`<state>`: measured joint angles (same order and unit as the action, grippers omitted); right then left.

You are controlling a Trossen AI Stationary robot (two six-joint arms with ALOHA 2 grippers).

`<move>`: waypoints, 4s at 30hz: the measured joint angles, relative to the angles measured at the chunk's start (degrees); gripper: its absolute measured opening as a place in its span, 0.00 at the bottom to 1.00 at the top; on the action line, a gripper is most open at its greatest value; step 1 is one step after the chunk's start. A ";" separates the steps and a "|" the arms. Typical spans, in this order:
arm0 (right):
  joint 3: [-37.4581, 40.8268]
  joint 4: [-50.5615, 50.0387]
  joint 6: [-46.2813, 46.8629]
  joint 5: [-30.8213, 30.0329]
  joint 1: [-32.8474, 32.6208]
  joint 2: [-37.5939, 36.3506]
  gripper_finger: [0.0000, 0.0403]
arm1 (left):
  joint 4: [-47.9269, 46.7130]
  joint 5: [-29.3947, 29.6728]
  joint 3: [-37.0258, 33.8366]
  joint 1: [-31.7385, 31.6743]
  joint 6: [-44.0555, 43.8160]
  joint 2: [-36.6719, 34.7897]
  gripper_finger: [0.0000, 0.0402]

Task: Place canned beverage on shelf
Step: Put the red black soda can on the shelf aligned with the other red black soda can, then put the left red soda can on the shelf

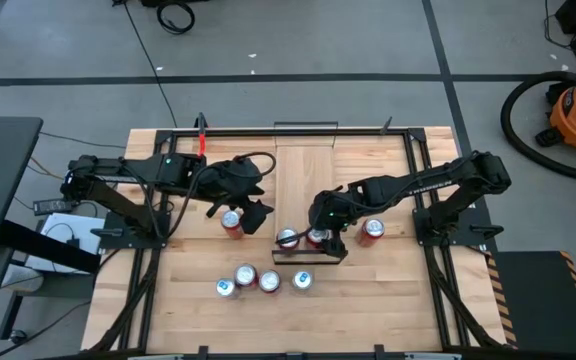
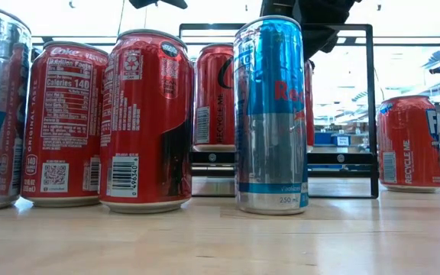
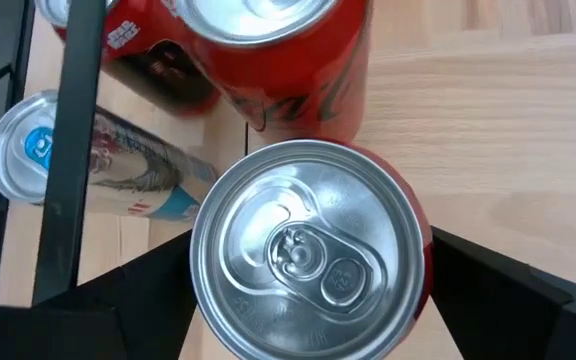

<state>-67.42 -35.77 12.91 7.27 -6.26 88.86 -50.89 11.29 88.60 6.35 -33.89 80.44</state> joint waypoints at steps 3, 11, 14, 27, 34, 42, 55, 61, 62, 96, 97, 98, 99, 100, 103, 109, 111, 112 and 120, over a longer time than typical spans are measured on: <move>0.00 0.00 2.74 -0.21 0.09 -0.04 0.90 | 0.02 0.00 0.00 0.00 0.00 0.00 0.73; 0.00 0.07 7.79 -1.99 -0.45 -0.07 0.88 | 0.02 0.00 0.00 0.00 0.04 0.02 0.73; 0.00 0.03 8.53 -2.14 -0.52 -0.07 0.89 | 0.02 0.00 0.00 0.00 0.07 0.02 0.73; -0.61 -0.61 11.51 -1.40 -0.63 0.00 0.92 | 0.02 0.00 0.00 0.00 0.17 0.02 0.73; -1.97 -0.25 11.16 -1.46 -0.63 0.02 0.93 | 0.02 0.00 0.00 0.00 0.17 0.02 0.73; -1.97 -0.28 11.68 -1.46 -0.63 0.02 0.93 | 0.00 0.00 0.00 0.00 0.17 0.04 0.73; -1.99 -0.39 13.96 -1.46 0.86 -2.61 0.93 | 0.00 0.00 0.00 0.00 0.15 0.04 0.73; -2.01 -0.39 13.97 -4.91 3.37 -5.86 0.93 | 0.04 0.00 0.00 0.00 0.15 0.04 0.73; -2.01 -0.39 13.91 -6.02 3.92 -6.30 0.93 | 0.02 0.00 0.00 0.00 0.15 0.04 0.73; 6.85 2.19 5.24 -1.84 7.39 -3.23 0.93 | 0.21 0.01 0.00 -0.01 0.12 0.07 0.73; 6.86 2.04 5.16 -2.10 7.41 -3.25 0.93 | 0.06 0.01 0.00 -0.02 -0.03 0.07 0.73; 6.86 1.90 5.15 -2.13 7.71 -3.29 0.93 | -0.24 -0.01 0.00 -0.01 -0.31 0.07 0.73; 6.85 1.80 5.13 -2.12 8.08 -3.34 0.93 | -0.58 -0.14 0.00 0.00 -0.74 0.07 0.73; 6.70 1.25 5.13 -2.11 8.40 -3.41 0.93 | -0.82 -0.63 0.00 0.00 -1.12 0.07 0.73; 5.48 -1.63 5.03 -2.41 9.27 -3.72 0.93 | -2.53 -4.01 0.00 0.04 -2.11 0.12 0.73; 2.63 -4.73 3.54 -3.86 9.72 -6.28 0.93 | -9.44 -6.29 0.00 2.16 -2.10 1.02 0.73; 1.95 -5.10 3.35 -5.43 9.35 -7.67 0.93 | -13.32 -6.27 0.00 2.88 -1.68 1.73 0.73; 1.77 -4.91 3.12 -6.14 9.27 -8.50 0.93 | -15.09 -6.26 0.00 3.11 -1.41 2.17 0.73; 0.28 -5.14 1.90 -10.27 9.23 -15.76 0.93 | -16.94 -5.01 -4.87 3.15 5.70 4.07 0.73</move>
<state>-67.13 -40.91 14.81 -3.00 2.97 73.10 -67.83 6.28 83.72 9.50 -28.19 84.52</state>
